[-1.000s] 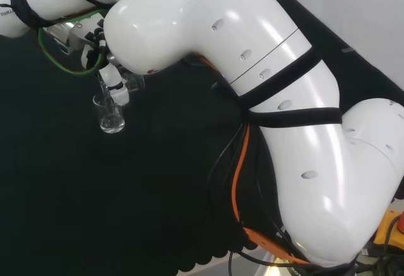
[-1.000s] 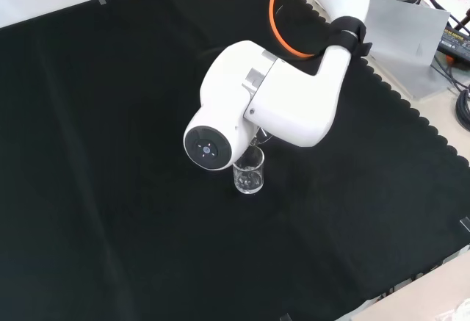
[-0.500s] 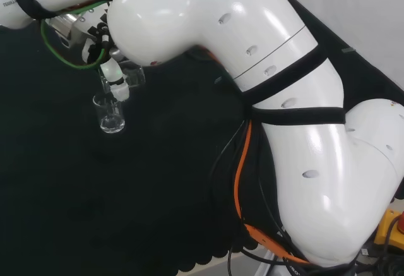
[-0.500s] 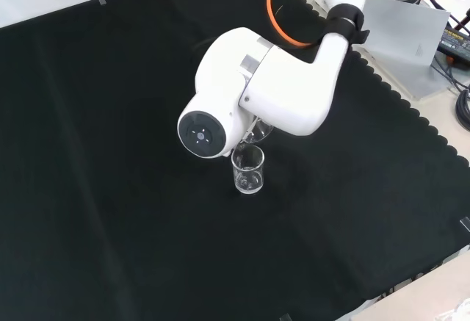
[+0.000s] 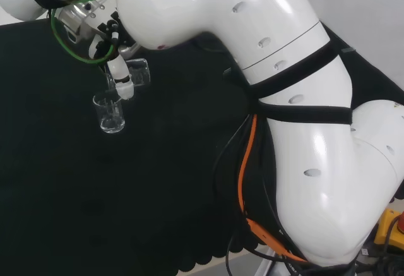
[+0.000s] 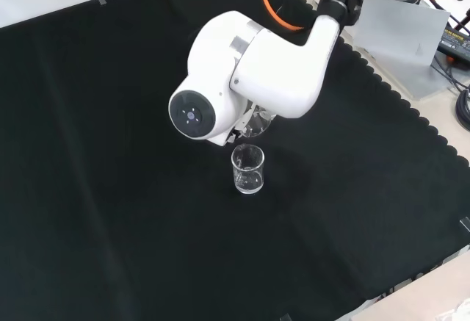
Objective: Pour the water from the handheld beaker into the one on the table.
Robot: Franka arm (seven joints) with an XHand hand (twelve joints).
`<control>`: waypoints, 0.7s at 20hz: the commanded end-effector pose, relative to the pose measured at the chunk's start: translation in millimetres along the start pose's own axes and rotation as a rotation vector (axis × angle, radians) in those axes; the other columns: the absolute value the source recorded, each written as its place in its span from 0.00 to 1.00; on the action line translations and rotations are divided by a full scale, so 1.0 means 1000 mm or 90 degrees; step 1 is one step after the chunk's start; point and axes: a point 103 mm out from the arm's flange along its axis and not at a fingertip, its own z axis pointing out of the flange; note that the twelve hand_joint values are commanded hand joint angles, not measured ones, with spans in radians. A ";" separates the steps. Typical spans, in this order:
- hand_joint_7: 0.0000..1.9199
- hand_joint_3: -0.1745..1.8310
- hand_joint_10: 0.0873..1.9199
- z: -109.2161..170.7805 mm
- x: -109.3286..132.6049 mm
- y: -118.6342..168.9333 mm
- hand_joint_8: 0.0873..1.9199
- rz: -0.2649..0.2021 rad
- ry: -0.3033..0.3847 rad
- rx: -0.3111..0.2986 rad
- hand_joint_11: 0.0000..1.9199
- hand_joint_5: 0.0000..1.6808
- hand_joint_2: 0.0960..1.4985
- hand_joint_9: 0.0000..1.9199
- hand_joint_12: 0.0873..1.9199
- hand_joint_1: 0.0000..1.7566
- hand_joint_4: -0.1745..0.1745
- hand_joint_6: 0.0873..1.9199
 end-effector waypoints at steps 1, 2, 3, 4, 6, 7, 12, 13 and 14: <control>0.59 0.54 0.53 -0.003 -0.004 -0.007 0.55 -0.031 0.040 -0.068 0.55 0.64 0.37 0.71 0.47 0.73 0.00 0.56; 0.59 0.54 0.53 -0.003 -0.005 -0.008 0.55 -0.035 0.046 -0.079 0.55 0.64 0.37 0.71 0.47 0.73 0.00 0.56; 0.59 0.54 0.53 -0.004 -0.005 -0.009 0.55 -0.040 0.051 -0.089 0.55 0.64 0.37 0.71 0.47 0.73 0.00 0.56; 0.59 0.54 0.53 -0.004 -0.006 -0.010 0.55 -0.046 0.059 -0.100 0.55 0.64 0.37 0.71 0.46 0.73 0.00 0.56; 0.59 0.54 0.53 -0.005 -0.007 -0.011 0.55 -0.061 0.067 -0.111 0.55 0.64 0.37 0.71 0.46 0.73 0.00 0.56; 0.59 0.54 0.53 -0.005 -0.008 -0.012 0.55 -0.065 0.074 -0.121 0.55 0.64 0.37 0.71 0.46 0.73 0.00 0.56; 0.59 0.54 0.53 -0.004 -0.012 -0.014 0.55 -0.079 0.106 -0.158 0.55 0.64 0.37 0.72 0.46 0.73 0.00 0.56; 0.59 0.54 0.53 -0.003 -0.013 -0.014 0.55 -0.082 0.115 -0.166 0.55 0.64 0.37 0.72 0.46 0.73 0.00 0.56; 0.59 0.54 0.53 -0.001 -0.015 -0.014 0.55 -0.084 0.122 -0.173 0.55 0.64 0.37 0.72 0.46 0.73 0.00 0.56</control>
